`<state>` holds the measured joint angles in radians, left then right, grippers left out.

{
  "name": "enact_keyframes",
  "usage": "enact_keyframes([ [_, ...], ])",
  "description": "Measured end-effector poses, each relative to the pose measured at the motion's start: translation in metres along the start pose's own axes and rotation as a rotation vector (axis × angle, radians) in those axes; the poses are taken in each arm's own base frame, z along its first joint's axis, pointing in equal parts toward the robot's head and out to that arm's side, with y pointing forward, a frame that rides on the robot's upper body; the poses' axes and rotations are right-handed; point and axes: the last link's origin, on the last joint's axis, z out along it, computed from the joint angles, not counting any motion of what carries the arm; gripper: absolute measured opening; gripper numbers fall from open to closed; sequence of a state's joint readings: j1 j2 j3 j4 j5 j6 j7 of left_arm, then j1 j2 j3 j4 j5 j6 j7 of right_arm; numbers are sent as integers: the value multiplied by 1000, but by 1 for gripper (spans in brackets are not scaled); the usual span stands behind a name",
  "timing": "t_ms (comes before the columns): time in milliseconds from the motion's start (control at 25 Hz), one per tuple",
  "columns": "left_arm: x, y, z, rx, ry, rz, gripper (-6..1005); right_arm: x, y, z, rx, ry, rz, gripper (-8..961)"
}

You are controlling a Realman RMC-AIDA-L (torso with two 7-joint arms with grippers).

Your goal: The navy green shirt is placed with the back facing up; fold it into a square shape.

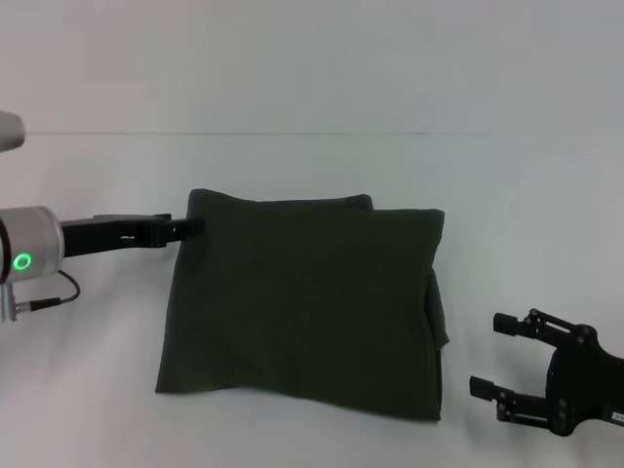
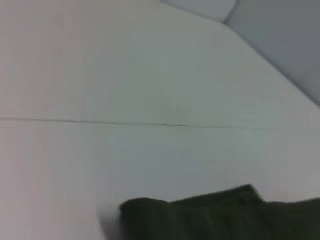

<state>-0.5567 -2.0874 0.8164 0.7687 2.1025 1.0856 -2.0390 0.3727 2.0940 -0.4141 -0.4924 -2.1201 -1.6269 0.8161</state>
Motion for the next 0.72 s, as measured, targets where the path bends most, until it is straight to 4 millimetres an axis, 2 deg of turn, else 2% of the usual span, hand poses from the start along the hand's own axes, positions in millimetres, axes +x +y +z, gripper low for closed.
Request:
enact_keyframes([
  [200,-7,10,-16,-128,20,62,584,-6,-5,3,11,-24,-2,865],
  [240,-12,20,-25,-221,37,115,620,-8,-6,4,11,-29,0,865],
  [440,-26,32,-51,-371,150,223,850,-13,-11,10,9,-39,9,865],
  [640,-51,39,-81,-466,245,359,939,-15,-10,15,-9,-46,13,865],
  [720,-64,40,-90,-483,259,398,936,-15,-9,16,-15,-44,13,865],
])
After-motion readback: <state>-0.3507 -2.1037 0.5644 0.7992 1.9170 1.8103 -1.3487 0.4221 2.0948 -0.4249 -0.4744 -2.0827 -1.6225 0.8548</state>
